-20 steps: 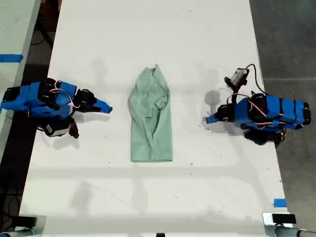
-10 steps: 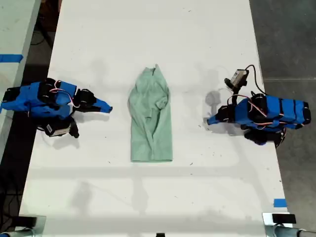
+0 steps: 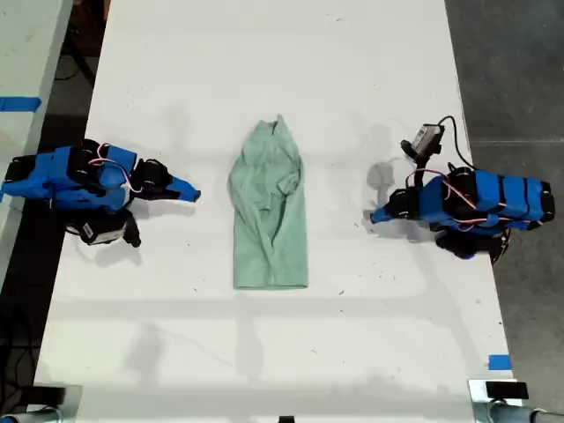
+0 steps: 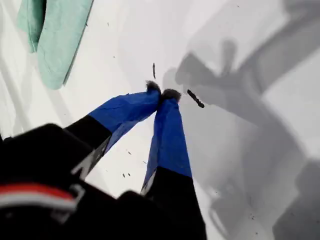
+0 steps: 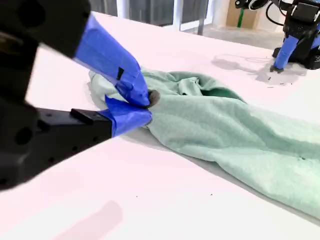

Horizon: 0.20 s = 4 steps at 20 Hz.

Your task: Fold t shirt

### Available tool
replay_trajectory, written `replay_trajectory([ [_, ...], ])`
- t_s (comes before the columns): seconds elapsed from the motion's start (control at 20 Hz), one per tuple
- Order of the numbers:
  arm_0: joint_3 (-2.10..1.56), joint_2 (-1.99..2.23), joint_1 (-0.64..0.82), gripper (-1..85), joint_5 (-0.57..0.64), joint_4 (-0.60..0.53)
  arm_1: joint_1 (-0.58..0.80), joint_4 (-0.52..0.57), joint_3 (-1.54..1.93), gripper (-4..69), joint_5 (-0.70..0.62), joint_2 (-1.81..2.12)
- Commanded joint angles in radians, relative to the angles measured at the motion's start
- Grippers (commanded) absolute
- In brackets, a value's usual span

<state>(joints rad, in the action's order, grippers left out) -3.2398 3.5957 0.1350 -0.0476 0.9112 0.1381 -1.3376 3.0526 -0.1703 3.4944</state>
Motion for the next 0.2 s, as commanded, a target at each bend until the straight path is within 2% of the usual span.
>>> replay_trajectory([
  [0.0, -0.017, 0.009, -0.011, 0.0, 0.006, -0.009, -0.003, -0.006, 0.035, 1.4, 0.006, 0.015],
  [0.15, -0.017, 0.009, -0.011, 0.0, 0.006, -0.009, -0.005, -0.009, 0.035, 1.4, 0.018, 0.015],
])
